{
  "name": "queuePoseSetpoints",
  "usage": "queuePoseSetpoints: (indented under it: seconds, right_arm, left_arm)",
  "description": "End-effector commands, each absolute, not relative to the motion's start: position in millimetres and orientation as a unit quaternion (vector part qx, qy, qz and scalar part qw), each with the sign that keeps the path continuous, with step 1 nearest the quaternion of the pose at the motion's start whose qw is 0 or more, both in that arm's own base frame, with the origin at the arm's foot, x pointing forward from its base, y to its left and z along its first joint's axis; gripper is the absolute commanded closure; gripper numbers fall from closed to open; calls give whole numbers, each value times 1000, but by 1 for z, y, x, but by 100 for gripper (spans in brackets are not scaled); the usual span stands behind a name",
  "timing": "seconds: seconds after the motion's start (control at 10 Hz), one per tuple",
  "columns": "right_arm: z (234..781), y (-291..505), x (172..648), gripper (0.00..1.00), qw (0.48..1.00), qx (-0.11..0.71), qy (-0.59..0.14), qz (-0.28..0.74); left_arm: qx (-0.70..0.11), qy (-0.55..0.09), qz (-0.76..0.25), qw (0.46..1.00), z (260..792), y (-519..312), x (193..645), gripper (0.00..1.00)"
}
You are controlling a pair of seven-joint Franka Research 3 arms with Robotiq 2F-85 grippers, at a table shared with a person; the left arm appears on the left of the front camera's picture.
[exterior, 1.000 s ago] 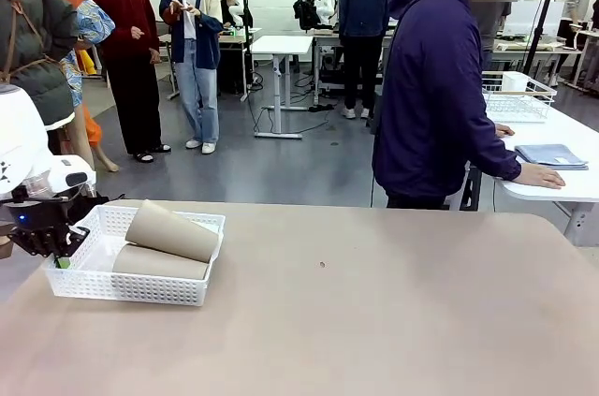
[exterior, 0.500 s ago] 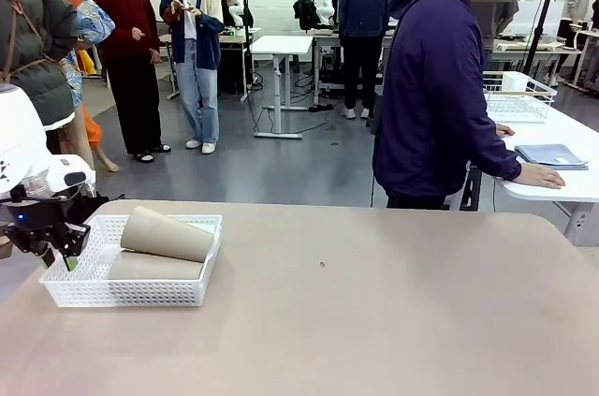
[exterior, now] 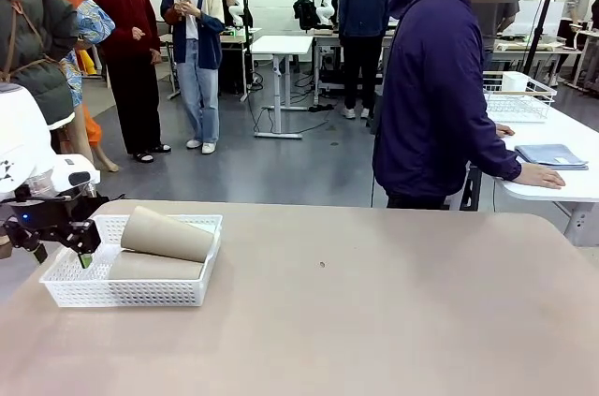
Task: Clean and organize the cups into the basket.
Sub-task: Move the Organizing basket back to the left side of the table.
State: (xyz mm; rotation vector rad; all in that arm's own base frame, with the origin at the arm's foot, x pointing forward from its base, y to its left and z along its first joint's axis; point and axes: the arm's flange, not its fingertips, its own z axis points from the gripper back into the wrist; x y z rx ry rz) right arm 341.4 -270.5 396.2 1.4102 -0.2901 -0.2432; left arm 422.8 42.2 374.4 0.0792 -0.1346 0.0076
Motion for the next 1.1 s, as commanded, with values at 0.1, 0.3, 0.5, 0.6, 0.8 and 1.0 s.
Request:
queuePoseSetpoints:
  seconds: [0.1,0.3,0.5,0.6,0.8,1.0]
  right_arm:
    - [397,-269,340,0,751,639,-130,-104]
    - [397,-269,340,0,751,639,-130,-104]
    - [397,-269,340,0,751,639,-130,-104]
    - [397,-269,340,0,751,639,-130,-104]
    - [397,-269,340,0,751,639,-130,-104]
    - [397,-269,340,0,751,639,-130,-104]
  left_arm:
    - [36,-66,1,997,381,43,420,0]
    - [33,-74,9,997,385,40,417,0]
    - [23,-88,45,995,404,33,395,0]
    - [4,-114,51,992,429,22,362,0]
    - [-27,-157,56,986,479,1,278,0]
    - [-18,-165,64,984,498,-4,235,0]
